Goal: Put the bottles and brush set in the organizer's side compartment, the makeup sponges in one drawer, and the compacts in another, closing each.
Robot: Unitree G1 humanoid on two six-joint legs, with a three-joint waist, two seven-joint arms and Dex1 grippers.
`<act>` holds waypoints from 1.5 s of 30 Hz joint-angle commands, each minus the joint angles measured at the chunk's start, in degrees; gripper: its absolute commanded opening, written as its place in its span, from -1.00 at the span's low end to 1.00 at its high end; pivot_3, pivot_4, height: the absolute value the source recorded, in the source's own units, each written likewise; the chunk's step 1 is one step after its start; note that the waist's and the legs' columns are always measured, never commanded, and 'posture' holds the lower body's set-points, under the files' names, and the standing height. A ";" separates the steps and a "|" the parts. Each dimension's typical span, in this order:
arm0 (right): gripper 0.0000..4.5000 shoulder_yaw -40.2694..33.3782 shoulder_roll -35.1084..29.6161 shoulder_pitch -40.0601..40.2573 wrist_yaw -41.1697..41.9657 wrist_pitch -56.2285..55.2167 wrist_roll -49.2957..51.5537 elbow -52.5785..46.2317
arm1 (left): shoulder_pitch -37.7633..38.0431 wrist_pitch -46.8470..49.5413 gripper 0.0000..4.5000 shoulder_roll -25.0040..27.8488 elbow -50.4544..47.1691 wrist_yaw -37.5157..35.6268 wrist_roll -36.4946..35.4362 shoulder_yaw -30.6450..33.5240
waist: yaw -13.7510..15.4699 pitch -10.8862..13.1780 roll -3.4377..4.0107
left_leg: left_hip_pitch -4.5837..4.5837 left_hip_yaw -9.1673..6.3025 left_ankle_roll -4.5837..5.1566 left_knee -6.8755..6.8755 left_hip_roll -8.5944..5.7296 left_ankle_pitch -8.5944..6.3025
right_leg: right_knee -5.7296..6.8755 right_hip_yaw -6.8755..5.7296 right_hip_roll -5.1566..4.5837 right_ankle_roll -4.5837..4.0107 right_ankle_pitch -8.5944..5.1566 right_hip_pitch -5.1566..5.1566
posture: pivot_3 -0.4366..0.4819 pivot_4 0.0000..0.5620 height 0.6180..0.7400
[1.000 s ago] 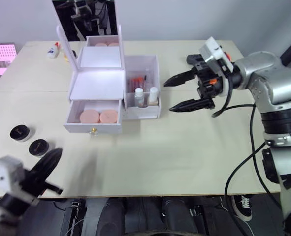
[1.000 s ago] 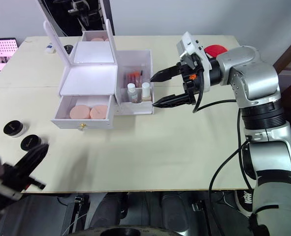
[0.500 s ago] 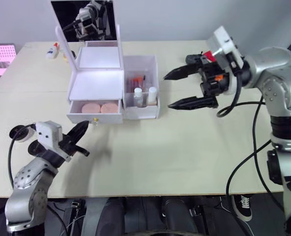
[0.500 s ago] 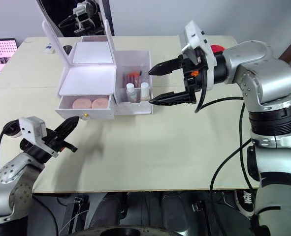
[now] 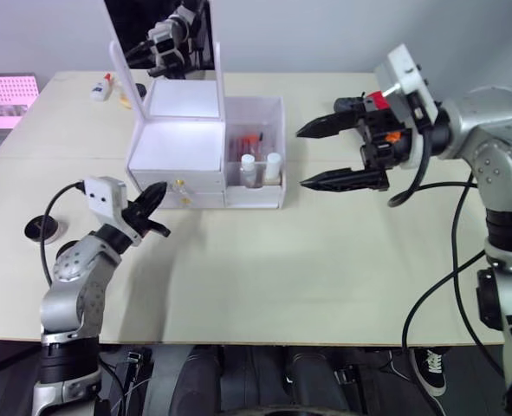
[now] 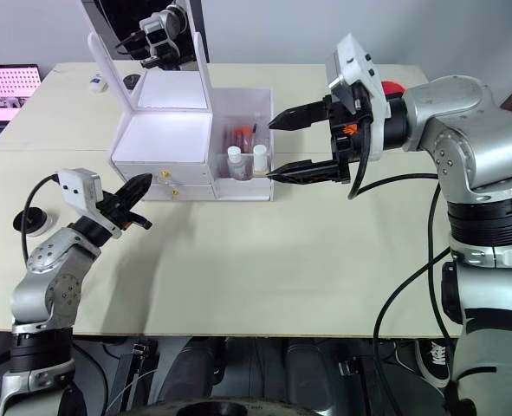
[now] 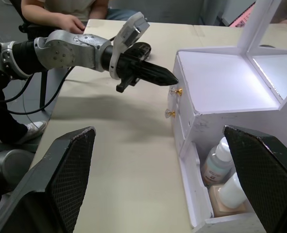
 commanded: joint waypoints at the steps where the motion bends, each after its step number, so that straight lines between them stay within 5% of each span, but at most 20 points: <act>1: 1.00 -1.38 -0.91 -0.67 0.04 -1.10 0.36 -1.05 | -0.55 -1.19 -0.98 0.89 -0.58 -0.71 0.15 -0.41 | -0.08 0.00 0.00 | 0.00 0.00 0.00 0.00 0.00 0.00 | 0.00 0.00 0.00 0.00 0.00 0.00 | -0.05 -0.47 1.00; 11: 1.00 -0.47 2.40 -2.16 -4.75 -2.36 -2.08 3.83 | 6.89 3.16 -0.98 1.72 -7.70 1.25 -4.71 4.44 | -0.55 0.00 0.00 | 0.02 0.00 0.00 -0.02 0.01 0.00 | -0.01 0.00 0.00 0.00 0.00 0.00 | -0.05 -0.47 1.00; 15: 1.00 -1.95 5.25 -0.40 -6.73 -5.70 -2.84 7.55 | 15.32 3.62 -0.18 2.67 -14.43 0.77 -8.21 9.47 | -1.16 0.02 0.03 | 0.05 0.00 0.00 -0.12 0.03 0.00 | 0.00 0.01 0.00 -0.01 -0.01 -0.02 | -0.05 -0.47 1.00; 20: 1.00 -8.54 5.88 3.53 -11.68 -13.22 -4.03 19.14 | 26.76 -2.59 0.98 2.68 -14.99 1.05 -9.50 24.41 | -0.55 -0.04 -0.08 | 0.02 0.01 -0.01 -0.08 0.01 0.00 | -0.07 0.01 -0.02 -0.03 -0.02 -0.02 | -0.05 -0.47 1.00; 27: 1.00 -14.89 4.70 15.20 -16.07 -31.35 -9.55 36.25 | 31.81 -7.21 0.98 4.08 -8.40 3.69 -10.17 38.39 | -0.25 -0.05 -0.08 | 0.01 0.06 -0.02 -0.07 -0.01 -0.01 | -0.41 -0.02 -0.09 -0.09 0.00 0.16 | -0.05 -0.47 1.00; 33: 1.00 -16.57 4.11 19.87 -15.53 -33.59 -9.74 39.57 | 35.82 -9.37 0.98 6.09 -4.42 1.65 -9.72 41.65 | -1.83 -0.03 -0.02 | 0.04 0.16 -0.01 -0.14 0.02 -0.01 | -0.40 0.04 -0.08 -0.09 0.02 0.11 | -0.05 -0.47 1.00; 41: 1.00 -13.91 6.05 16.47 -14.32 -29.56 -9.21 34.12 | 32.65 -6.36 0.98 8.70 -8.97 3.24 -10.56 37.79 | -1.96 -0.04 -0.02 | 0.14 0.15 -0.02 -0.14 0.05 -0.01 | -0.29 0.04 -0.06 -0.09 0.02 0.12 | -0.05 -0.47 1.00; 45: 1.00 -9.32 7.00 14.12 -10.87 -22.74 -7.88 24.17 | 30.37 -0.10 0.98 9.22 -17.65 5.28 -10.41 27.57 | -1.82 -0.03 -0.01 | 0.11 0.15 -0.02 -0.15 0.04 -0.01 | -0.29 0.05 -0.06 -0.09 0.02 0.12 | -0.05 -0.47 1.00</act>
